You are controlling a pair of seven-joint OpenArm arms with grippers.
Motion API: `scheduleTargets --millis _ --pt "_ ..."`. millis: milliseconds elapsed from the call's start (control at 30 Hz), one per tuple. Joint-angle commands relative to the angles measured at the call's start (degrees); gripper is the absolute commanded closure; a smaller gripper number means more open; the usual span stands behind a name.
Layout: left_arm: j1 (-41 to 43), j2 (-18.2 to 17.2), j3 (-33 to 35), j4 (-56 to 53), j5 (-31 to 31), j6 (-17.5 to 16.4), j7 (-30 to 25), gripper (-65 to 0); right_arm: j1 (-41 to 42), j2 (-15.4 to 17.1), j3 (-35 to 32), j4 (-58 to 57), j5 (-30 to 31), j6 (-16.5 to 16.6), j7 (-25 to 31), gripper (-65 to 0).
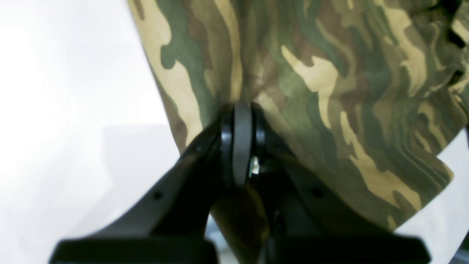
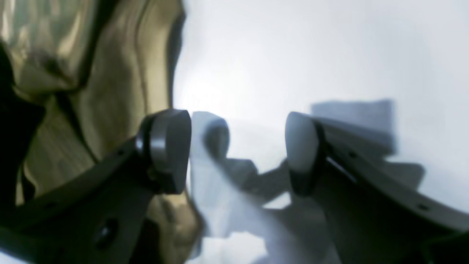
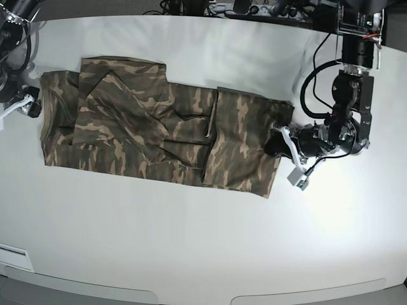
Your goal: Fold the T-shirt properly
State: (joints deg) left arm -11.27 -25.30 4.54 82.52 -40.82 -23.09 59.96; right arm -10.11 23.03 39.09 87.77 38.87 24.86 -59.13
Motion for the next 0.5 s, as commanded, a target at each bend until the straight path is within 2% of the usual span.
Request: scheduleTargets --millis 0,133,200,367,467 --pt "0.2 -1.6 -0.1 -0.2 3.3 1.3 3.9 0.0 0.6 1.3 0.3 0.5 1.9 0.7 0.2 -42.5" --pt "0.2 -2.8 -0.1 -0.2 1.6 1.3 3.9 0.0 0.4 1.2 0.3 0.5 6.3 1.2 -0.8 -42.5" --pt "0.1 -3.0 -0.1 -0.2 0.6 1.3 3.9 0.0 0.4 0.5 0.3 0.5 8.7 2.4 -1.9 -42.5" --pt "0.1 -3.0 -0.1 -0.2 -0.9 1.3 3.8 0.0 0.5 -3.5 0.3 0.5 9.5 6.2 -3.3 -42.5" --pt "0.1 -3.0 -0.1 -0.2 -2.6 1.2 3.9 0.0 0.4 -5.0 -0.6 0.5 14.8 8.4 -6.1 -42.4"
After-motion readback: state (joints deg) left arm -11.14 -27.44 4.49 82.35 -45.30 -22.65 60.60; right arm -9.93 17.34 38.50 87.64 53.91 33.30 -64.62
